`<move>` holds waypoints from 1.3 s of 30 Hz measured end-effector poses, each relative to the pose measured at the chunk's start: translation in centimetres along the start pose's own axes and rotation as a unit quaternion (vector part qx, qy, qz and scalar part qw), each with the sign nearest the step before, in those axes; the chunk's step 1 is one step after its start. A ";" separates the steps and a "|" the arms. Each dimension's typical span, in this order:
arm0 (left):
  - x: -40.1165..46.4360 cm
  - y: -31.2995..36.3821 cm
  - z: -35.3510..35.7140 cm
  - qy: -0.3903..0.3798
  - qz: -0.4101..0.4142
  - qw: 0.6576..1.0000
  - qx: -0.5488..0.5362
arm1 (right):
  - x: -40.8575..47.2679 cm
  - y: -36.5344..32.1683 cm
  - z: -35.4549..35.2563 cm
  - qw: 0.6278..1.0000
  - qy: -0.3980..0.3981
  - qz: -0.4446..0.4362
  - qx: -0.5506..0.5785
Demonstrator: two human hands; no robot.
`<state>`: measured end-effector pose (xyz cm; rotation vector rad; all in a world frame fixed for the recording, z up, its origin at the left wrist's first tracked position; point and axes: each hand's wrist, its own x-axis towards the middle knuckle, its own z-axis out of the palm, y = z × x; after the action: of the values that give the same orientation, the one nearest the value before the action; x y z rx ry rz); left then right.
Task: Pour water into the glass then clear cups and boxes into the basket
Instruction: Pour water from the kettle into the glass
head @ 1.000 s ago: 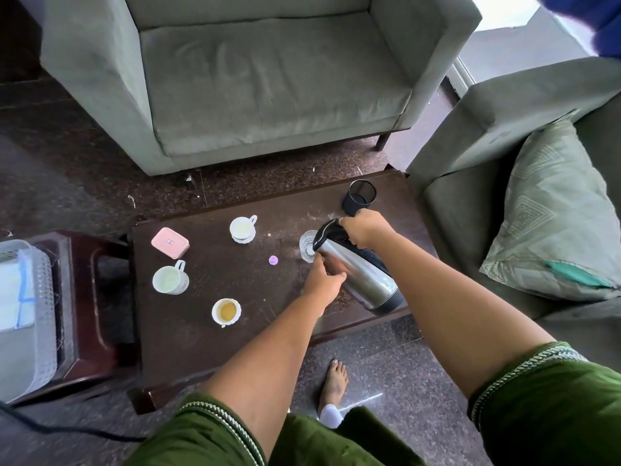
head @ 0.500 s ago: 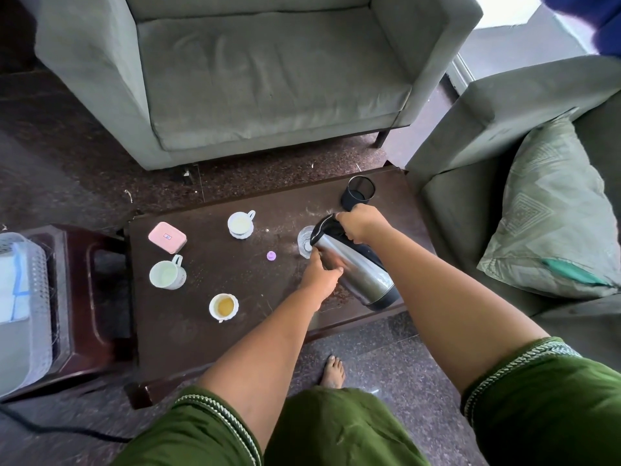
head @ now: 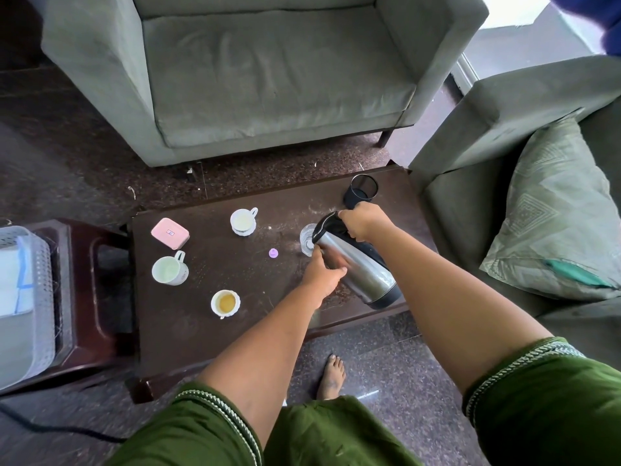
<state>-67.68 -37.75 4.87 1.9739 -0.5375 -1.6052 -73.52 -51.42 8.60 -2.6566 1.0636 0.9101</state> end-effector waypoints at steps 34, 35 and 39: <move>0.1 -0.1 0.3 -0.006 0.013 1.000 -0.010 | -1.1 0.1 -0.8 1.000 0.006 0.000 -0.015; 0.1 0.0 0.3 -0.007 0.012 1.000 -0.009 | -1.1 0.1 -0.9 1.000 0.007 -0.001 -0.016; 0.2 0.1 0.2 -0.004 0.013 1.000 -0.007 | -1.0 0.0 -1.1 1.000 0.008 0.005 -0.008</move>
<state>-67.87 -37.97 4.77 1.9433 -0.5513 -1.5963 -73.55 -51.15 10.03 -2.6786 1.0773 0.9042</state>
